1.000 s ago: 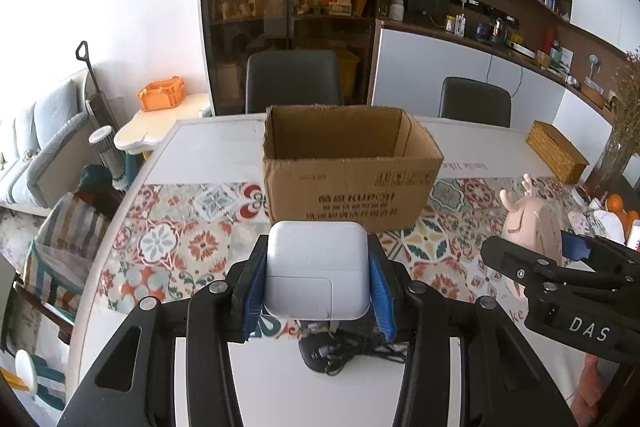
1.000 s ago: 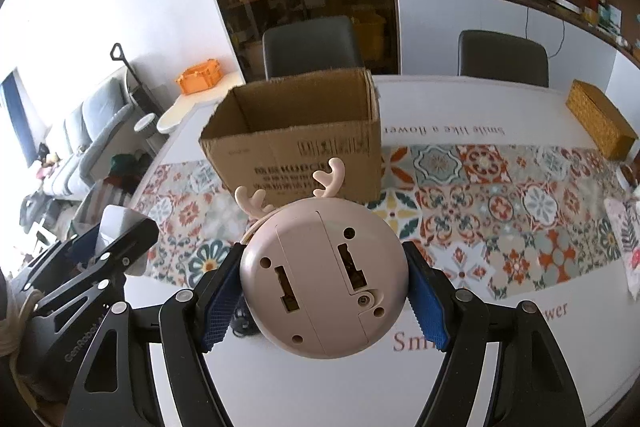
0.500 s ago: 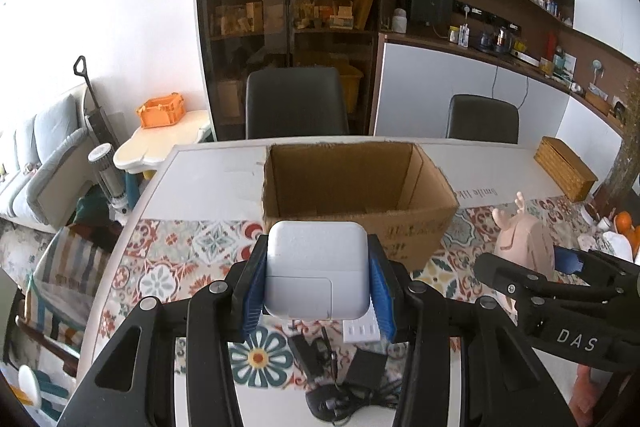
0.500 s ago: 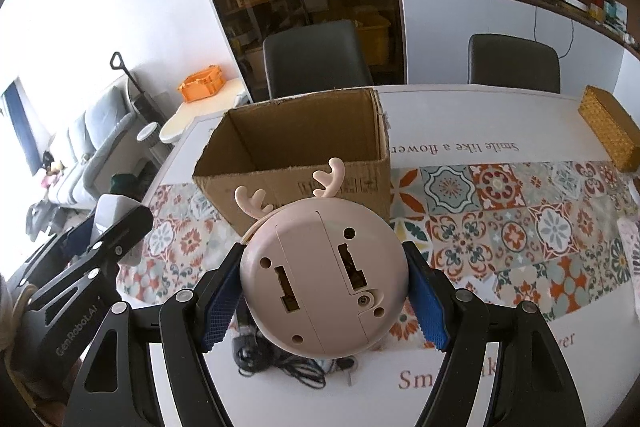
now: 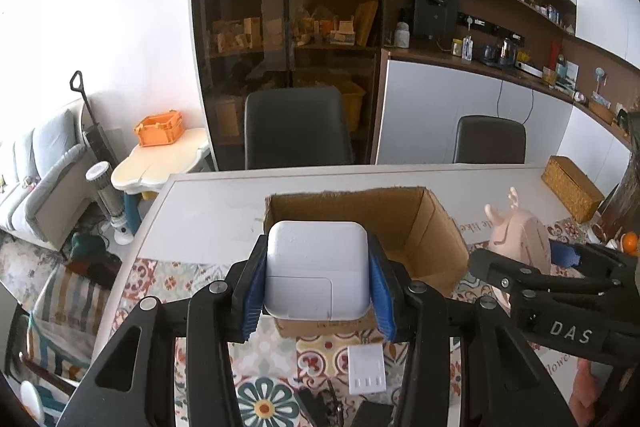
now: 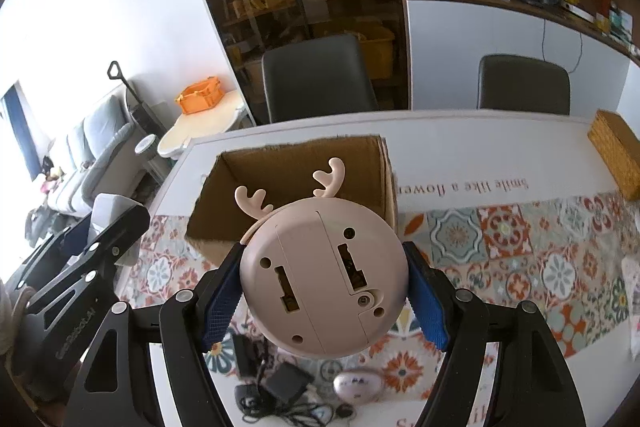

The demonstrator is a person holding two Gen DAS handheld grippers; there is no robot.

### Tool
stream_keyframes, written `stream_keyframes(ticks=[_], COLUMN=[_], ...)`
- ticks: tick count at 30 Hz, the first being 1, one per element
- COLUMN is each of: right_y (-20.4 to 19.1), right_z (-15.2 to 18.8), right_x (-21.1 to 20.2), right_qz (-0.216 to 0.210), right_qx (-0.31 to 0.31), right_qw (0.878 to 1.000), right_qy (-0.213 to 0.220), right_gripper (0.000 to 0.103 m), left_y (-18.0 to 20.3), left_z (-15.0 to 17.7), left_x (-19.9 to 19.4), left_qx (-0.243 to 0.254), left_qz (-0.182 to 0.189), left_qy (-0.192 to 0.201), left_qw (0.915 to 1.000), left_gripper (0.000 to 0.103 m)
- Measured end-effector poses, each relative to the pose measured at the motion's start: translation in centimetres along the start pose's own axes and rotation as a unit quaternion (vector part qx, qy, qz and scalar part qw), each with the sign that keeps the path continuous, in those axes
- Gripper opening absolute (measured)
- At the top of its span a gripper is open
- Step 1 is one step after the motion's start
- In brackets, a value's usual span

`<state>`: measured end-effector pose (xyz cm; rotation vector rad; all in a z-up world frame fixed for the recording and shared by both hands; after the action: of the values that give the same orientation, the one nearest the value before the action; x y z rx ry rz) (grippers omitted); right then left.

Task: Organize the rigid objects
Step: 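Carry the white charger and pink deer device over the cardboard box with both tools, then open the left tool to drop the charger while the right tool drops the deer device into the box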

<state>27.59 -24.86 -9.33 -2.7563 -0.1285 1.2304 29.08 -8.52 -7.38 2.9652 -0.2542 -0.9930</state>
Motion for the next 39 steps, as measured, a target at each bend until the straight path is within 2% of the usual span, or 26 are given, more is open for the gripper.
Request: stream_keyframes(ticks=[6,13,18,29,33,39], right_y=[0.2,0.5,0.8,1.4,1.7,1.8], right_z=[-2.4,-4.0,-5.0,-5.3,-5.2,-4.9], right_x=[1.4,3.9,5.9,8.7,9.7,10.6], right_qz=[0.002,0.002,0.011,0.025,0.027,0.026], right_qx=[-0.007,-0.01,-0.017,-0.028,-0.029,-0.028], right_qw=[1.0,0.999,0.998,0.994,0.992,0.991], right_qy=[-0.004,-0.035,-0.061,-0.102,-0.116,-0.129], right_gripper=[0.074,0.074,0.074,0.074,0.074,0.074], left_y=[0.3,0.1,-0.3,-0.4,-0.5,-0.8], left_z=[-1.9,-2.8,-2.4,-0.4,0.3,0.4], left_x=[1.6,4.6,7.3,12.5,13.4,13.5], left_qx=[0.015,0.008,0.006,0.007,0.006,0.004], left_qz=[-0.009,-0.003,-0.008,-0.018,-0.023,-0.033], left_qy=[0.0,-0.031,-0.068,-0.155,-0.171,-0.171], left_qw=[0.9998,0.9995,0.9976,0.9878,0.985,0.9847], left_gripper=[0.045,0.045,0.045,0.045,0.045,0.047])
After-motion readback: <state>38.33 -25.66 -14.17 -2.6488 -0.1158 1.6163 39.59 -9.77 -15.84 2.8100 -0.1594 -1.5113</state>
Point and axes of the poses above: each gripper's, at about its wrist camera, not at the fingertips, and x roughly the way its jaws point, y to its right, z to its underside, the point moved 6 cm from there along x, roughly the way its jaws point, and after that the axes turned 4 degrees about -x, right-handed, at the moved point
